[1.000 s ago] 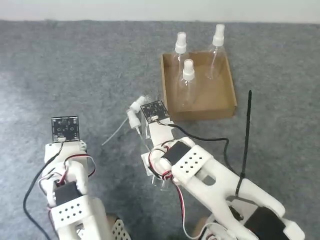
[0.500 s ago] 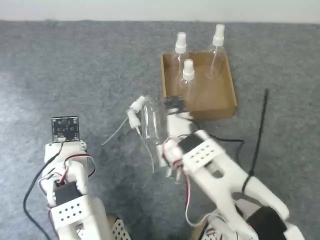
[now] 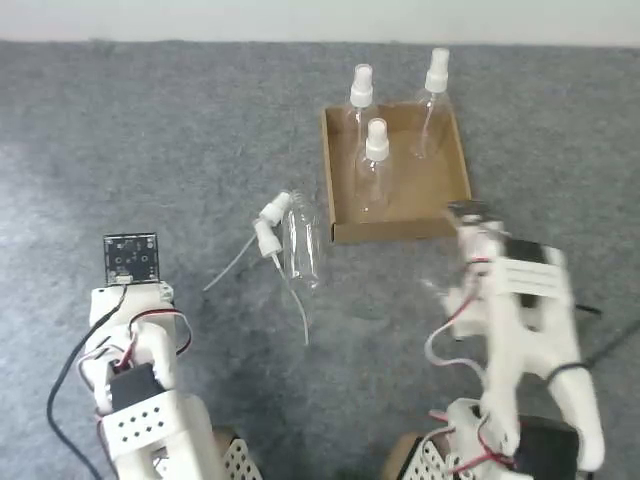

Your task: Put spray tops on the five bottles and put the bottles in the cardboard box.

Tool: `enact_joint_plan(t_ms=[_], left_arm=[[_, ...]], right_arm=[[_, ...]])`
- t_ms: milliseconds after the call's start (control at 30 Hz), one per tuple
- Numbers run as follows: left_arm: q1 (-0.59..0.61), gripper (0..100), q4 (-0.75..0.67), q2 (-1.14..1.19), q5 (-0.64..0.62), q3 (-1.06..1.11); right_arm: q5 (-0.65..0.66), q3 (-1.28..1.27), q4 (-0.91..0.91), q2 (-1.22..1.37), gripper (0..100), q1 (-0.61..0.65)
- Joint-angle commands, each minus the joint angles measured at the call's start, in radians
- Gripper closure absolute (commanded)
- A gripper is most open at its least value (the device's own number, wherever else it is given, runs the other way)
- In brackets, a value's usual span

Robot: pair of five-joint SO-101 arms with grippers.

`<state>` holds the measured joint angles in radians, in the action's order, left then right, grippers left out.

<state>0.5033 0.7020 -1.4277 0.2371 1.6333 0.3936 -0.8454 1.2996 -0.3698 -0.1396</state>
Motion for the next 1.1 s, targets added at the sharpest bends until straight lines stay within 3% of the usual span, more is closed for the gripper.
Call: enact_joint_plan(t_ms=[0, 233, 633, 867, 1000, 1067], left_arm=[[-0.008, 99, -0.028, -0.011, 0.005, -0.005], [-0.020, 99, -0.029, -0.011, 0.006, 0.005], [-0.021, 99, -0.029, -0.011, 0.008, 0.007], [-0.021, 99, -0.029, -0.011, 0.009, 0.008], [-0.018, 99, -0.029, -0.011, 0.009, 0.008], [-0.018, 99, -0.029, -0.011, 0.009, 0.008]], right_arm=[[0.190, 0.003, -0.059, -0.002, 76.2, -0.208], [0.519, 0.003, -0.073, -0.013, 79.7, -0.320], [0.726, 0.009, -0.202, -0.013, 79.6, -0.805], [0.720, 0.055, -0.024, -0.013, 79.3, -0.717], [0.615, 0.109, 0.079, -0.013, 78.7, -0.625], [0.578, 0.115, 0.102, -0.013, 73.7, -0.590]])
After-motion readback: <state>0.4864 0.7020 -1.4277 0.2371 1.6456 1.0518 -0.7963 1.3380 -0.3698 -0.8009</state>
